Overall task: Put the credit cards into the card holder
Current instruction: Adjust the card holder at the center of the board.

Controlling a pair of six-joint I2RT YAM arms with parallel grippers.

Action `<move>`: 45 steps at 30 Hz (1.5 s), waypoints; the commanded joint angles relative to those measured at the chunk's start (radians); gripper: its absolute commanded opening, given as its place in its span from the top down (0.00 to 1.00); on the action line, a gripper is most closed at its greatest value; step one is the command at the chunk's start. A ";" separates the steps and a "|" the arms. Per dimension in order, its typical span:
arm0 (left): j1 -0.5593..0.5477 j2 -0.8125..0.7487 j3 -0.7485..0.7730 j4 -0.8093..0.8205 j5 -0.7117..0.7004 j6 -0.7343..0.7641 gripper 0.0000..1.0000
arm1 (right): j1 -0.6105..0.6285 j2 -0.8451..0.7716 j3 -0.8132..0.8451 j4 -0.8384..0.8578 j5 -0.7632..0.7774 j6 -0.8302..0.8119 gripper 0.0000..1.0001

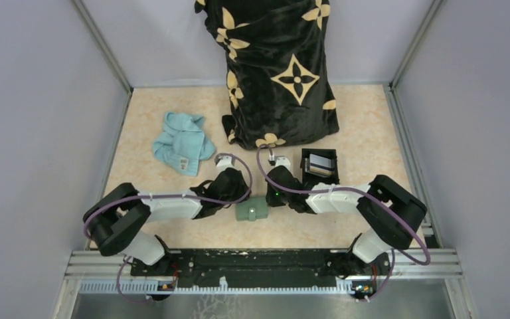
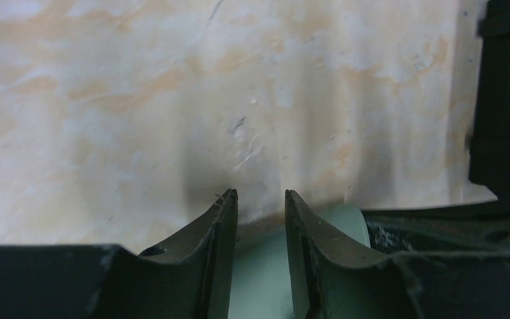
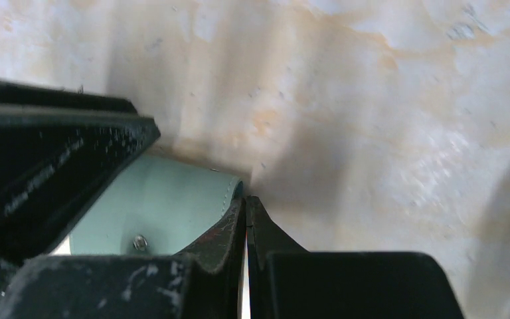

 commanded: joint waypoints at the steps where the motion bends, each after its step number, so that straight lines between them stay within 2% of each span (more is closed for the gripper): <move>1: 0.001 -0.071 -0.074 -0.174 -0.029 -0.072 0.60 | -0.004 0.081 0.099 0.048 -0.045 -0.043 0.98; 8: -0.002 -0.227 -0.156 -0.297 -0.047 -0.167 0.60 | -0.012 0.244 0.271 0.047 -0.106 -0.084 0.98; 15: -0.025 -0.341 -0.227 -0.325 -0.028 -0.243 0.59 | -0.028 0.375 0.458 0.029 -0.167 -0.126 0.98; 20: -0.076 -0.341 -0.218 -0.351 -0.056 -0.279 0.59 | -0.043 0.352 0.524 -0.033 -0.127 -0.163 0.91; 27: -0.117 -0.332 -0.208 -0.349 -0.065 -0.282 0.59 | -0.041 0.049 0.413 -0.146 0.012 -0.157 0.75; 30: -0.148 -0.341 -0.208 -0.362 -0.071 -0.300 0.59 | -0.022 -0.087 0.329 -0.234 0.076 -0.106 0.73; 36: -0.208 -0.349 -0.213 -0.383 -0.102 -0.340 0.59 | 0.074 -0.306 0.103 -0.325 0.156 0.046 0.76; 45: -0.247 -0.324 -0.199 -0.386 -0.118 -0.359 0.60 | 0.131 -0.330 -0.079 -0.282 0.137 0.165 0.87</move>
